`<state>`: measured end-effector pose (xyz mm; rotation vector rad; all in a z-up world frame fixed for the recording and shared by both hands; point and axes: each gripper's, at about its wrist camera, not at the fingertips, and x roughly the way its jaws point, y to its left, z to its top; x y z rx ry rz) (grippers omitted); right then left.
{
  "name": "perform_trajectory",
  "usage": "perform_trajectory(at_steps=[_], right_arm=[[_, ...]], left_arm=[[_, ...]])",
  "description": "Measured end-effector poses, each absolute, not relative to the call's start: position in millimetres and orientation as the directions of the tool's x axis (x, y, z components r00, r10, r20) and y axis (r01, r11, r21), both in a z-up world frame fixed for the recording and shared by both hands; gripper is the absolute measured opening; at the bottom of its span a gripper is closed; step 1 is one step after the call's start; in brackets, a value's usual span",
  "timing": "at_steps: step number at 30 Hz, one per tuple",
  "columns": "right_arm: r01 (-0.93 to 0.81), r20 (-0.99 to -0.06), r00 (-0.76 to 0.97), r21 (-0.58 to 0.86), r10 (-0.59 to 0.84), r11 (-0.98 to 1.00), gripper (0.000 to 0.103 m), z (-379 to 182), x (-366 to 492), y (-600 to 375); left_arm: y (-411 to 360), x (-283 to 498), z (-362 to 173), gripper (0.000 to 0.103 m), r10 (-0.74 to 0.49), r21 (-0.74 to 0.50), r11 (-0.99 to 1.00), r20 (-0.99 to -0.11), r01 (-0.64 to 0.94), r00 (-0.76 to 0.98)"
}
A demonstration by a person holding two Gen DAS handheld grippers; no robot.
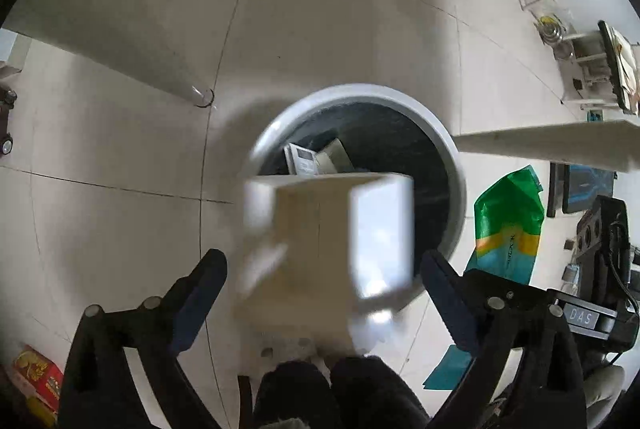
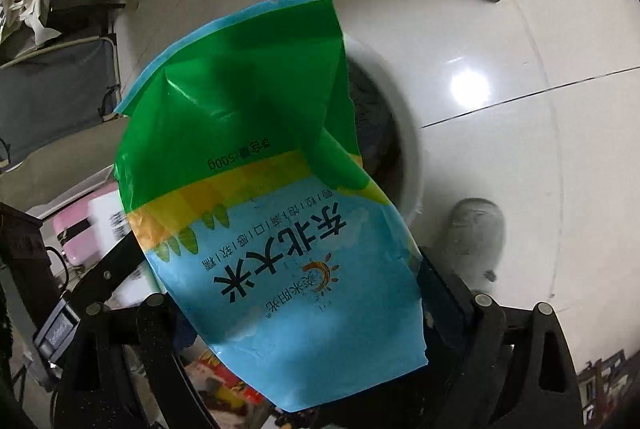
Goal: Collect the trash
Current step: 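Carry the box and rice bag over the bin and open both tools, then move both tools back from the bin toward the table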
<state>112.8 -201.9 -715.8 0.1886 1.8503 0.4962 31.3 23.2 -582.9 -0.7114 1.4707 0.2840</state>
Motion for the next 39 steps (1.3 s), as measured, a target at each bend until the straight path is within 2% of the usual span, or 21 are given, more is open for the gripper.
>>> perform_trajectory(at_steps=[3, 7, 9, 12, 17, 23, 31, 39], right_arm=[[-0.117, -0.86, -0.339, 0.442, 0.382, 0.889, 0.103, -719, 121, -199], [-0.137, -0.862, -0.335, 0.444, 0.38, 0.886, 0.103, -707, 118, -192], [-0.155, -0.877, -0.317, 0.424, 0.361, 0.892, 0.103, -697, 126, -192], [-0.225, -0.915, -0.266, 0.365, 0.303, 0.903, 0.103, -678, 124, -194], [-0.364, -0.979, -0.146, 0.184, 0.139, 0.913, 0.103, -641, 117, -192], [-0.443, -0.999, -0.023, 0.042, 0.035, 0.896, 0.103, -592, 103, -200], [-0.459, -0.999, 0.032, 0.023, 0.043, 0.888, 0.103, -507, 82, -215], [-0.463, -0.994, 0.07, 0.038, 0.079, 0.886, 0.103, -406, 60, -223]], left_arm=[[26, 28, -574, 0.099, -0.218, -0.243, 0.766, -0.969, -0.596, 0.114], [26, 16, -556, 0.099, -0.187, -0.219, 0.769, -0.975, -0.601, 0.115], [27, 1, -553, 0.099, -0.126, -0.163, 0.779, -0.987, -0.605, 0.104], [21, -6, -535, 0.099, -0.075, -0.114, 0.78, -0.993, -0.616, 0.088], [10, -18, -512, 0.099, -0.034, -0.067, 0.786, -0.997, -0.614, 0.065], [-5, -30, -480, 0.099, -0.03, -0.054, 0.793, -0.998, -0.607, 0.05], [-25, -43, -421, 0.099, -0.042, -0.079, 0.802, -0.996, -0.593, 0.076], [-38, -59, -332, 0.099, -0.023, -0.087, 0.813, -0.993, -0.576, 0.118]])
